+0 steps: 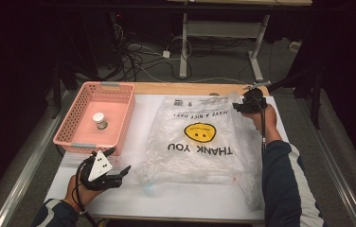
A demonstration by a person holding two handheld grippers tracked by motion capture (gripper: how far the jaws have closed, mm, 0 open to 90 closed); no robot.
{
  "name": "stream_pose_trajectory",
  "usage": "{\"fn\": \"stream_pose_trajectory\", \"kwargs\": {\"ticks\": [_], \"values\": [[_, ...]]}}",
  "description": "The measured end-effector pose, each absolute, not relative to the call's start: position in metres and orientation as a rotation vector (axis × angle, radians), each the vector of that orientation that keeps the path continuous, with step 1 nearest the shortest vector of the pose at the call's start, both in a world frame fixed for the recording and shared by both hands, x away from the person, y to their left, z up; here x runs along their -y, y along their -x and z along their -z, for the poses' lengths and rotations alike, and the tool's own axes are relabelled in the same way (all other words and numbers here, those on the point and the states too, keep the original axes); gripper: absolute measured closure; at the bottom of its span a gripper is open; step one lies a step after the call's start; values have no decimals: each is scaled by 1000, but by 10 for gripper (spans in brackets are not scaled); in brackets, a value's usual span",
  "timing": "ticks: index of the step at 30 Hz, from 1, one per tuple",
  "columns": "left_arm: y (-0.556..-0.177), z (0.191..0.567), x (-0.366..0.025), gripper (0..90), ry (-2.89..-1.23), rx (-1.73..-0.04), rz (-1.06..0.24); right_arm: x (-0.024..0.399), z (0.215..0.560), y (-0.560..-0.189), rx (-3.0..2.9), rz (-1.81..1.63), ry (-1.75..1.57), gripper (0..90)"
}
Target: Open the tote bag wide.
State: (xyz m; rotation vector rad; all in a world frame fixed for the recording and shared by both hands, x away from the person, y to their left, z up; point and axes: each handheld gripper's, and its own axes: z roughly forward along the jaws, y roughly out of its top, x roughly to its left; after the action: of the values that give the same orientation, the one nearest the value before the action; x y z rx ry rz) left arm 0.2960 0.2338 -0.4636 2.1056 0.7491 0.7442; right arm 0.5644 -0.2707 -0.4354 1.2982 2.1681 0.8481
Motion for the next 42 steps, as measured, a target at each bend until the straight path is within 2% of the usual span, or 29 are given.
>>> {"fn": "stream_pose_trajectory", "kwargs": {"ticks": [1, 3, 4, 12, 19, 20, 21, 26, 34, 37, 39, 40, 42], "values": [[-295, 464, -233, 211, -2112, -744, -747, 270, 438, -566, -2177, -848, -1310, 674], [-294, 463, -231, 213, -2127, -721, -750, 270, 442, -566, -2197, -818, -1334, 842], [-294, 463, -231, 214, -2127, -721, -750, 272, 444, -565, -2199, -828, -1355, 887], [-297, 461, -232, 214, -2113, -706, -751, 305, 450, -539, -2076, -787, -1540, 892], [-297, 456, -240, 217, -2059, -733, -755, 328, 450, -502, -2043, -748, -1562, 877], [-297, 455, -240, 217, -2056, -734, -759, 332, 451, -485, -2036, -754, -1570, 876], [-297, 454, -241, 217, -2049, -734, -760, 332, 451, -485, -2036, -754, -1570, 876], [-295, 452, -238, 217, -2046, -724, -759, 330, 460, -440, -2015, -754, -1553, 864], [-300, 455, -230, 216, -2081, -691, -756, 322, 462, -395, -2069, -764, -1469, 789], [-300, 456, -227, 216, -2094, -680, -764, 321, 453, -379, -2051, -765, -1416, 587], [-299, 455, -227, 216, -2094, -675, -771, 322, 448, -375, -2031, -760, -1403, 567], [-298, 454, -227, 216, -2096, -674, -779, 322, 438, -368, -1973, -785, -1374, 471], [-297, 454, -227, 216, -2095, -674, -782, 319, 426, -360, -1924, -823, -1332, 442]]}}
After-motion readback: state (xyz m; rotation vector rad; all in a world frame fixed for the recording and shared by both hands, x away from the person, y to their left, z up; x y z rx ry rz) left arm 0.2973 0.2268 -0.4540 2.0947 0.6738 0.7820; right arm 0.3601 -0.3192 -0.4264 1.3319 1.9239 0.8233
